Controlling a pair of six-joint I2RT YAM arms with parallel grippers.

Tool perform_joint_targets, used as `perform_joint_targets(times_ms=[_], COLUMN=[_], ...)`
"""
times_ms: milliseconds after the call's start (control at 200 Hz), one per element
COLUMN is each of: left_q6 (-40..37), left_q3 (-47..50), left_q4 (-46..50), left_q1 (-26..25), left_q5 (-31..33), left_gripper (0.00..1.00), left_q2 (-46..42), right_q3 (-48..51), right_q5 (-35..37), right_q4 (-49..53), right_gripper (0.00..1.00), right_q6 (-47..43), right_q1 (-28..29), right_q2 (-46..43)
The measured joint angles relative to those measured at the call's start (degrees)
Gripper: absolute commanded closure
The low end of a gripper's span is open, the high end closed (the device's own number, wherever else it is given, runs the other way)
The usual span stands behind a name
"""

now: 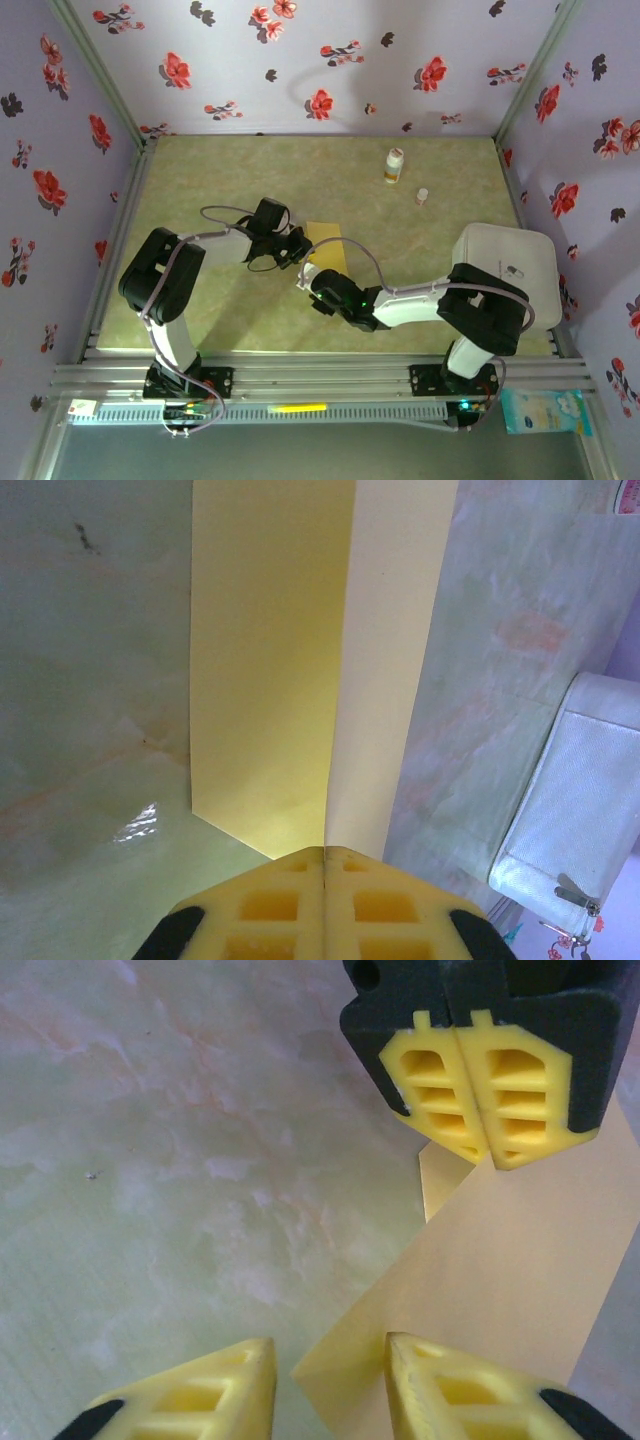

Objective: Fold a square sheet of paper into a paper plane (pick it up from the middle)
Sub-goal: Third fold the triangle at the center of the table.

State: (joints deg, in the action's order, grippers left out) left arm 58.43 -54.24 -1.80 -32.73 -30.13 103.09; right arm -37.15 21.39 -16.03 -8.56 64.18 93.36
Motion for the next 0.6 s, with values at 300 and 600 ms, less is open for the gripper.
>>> perform_joint_targets(times_ms=[300,600], left_q6=[0.0,0.0], left_q3=[0.1,0.2], left_q4=[0.0,-0.2], left_q1=[0.0,0.0], left_q5=[0.0,0.0], left_gripper=[1.00,1.00], left_q2=[0.0,0.0], right_q3=[0.0,0.0], right_q5=[1.5,2.2], right_q4=[-0.1,-0.1], right_gripper=[0.79,0.87], right_q6=[0.2,2.2], right_q1=[0.3,0.3], right_q2=[0.0,0.0])
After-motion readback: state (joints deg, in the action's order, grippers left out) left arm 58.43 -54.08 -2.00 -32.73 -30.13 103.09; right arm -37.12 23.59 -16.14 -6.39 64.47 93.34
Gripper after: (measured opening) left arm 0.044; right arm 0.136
